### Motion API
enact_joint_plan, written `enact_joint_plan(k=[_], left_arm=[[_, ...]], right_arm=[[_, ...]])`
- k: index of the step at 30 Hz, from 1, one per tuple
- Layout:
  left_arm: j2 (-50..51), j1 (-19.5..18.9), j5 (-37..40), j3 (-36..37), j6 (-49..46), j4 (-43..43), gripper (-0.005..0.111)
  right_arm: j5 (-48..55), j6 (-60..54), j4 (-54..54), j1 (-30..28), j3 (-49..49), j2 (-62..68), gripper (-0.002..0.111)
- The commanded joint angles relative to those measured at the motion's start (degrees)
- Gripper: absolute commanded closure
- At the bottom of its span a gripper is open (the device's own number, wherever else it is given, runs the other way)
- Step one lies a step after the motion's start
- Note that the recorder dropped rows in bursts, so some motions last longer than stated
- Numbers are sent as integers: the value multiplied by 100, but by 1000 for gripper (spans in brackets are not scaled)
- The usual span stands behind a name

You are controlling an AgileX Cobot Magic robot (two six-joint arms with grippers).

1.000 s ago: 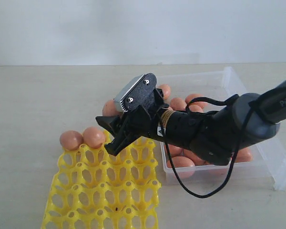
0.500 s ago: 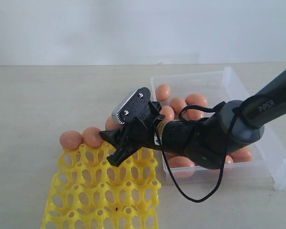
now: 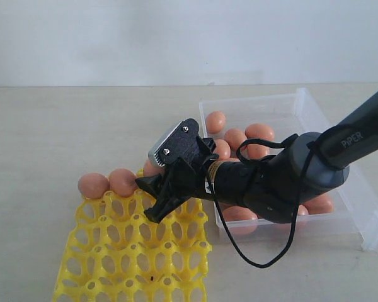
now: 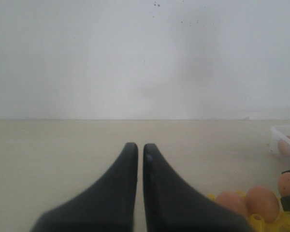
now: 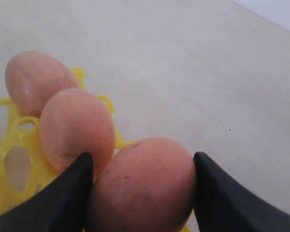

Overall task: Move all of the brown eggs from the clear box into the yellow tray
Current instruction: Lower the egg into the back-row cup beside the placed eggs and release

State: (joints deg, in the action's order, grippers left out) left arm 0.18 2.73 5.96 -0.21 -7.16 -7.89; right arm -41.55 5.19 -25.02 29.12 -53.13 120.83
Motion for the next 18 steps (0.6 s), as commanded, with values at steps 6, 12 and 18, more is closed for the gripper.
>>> enact_joint_plan(k=[6,12,18], left_arm=[[-18,-15,-17,21,-17,-2,103],[-18,-15,-17,21,-17,-2,103],[-18,-15,-17,21,-17,-2,103]], right_arm=[[-59,31,-20,14,-18,-13,63],[-59,135,-32,14,-18,-13,63],[-24,532,-234,14,-18,-13,63]])
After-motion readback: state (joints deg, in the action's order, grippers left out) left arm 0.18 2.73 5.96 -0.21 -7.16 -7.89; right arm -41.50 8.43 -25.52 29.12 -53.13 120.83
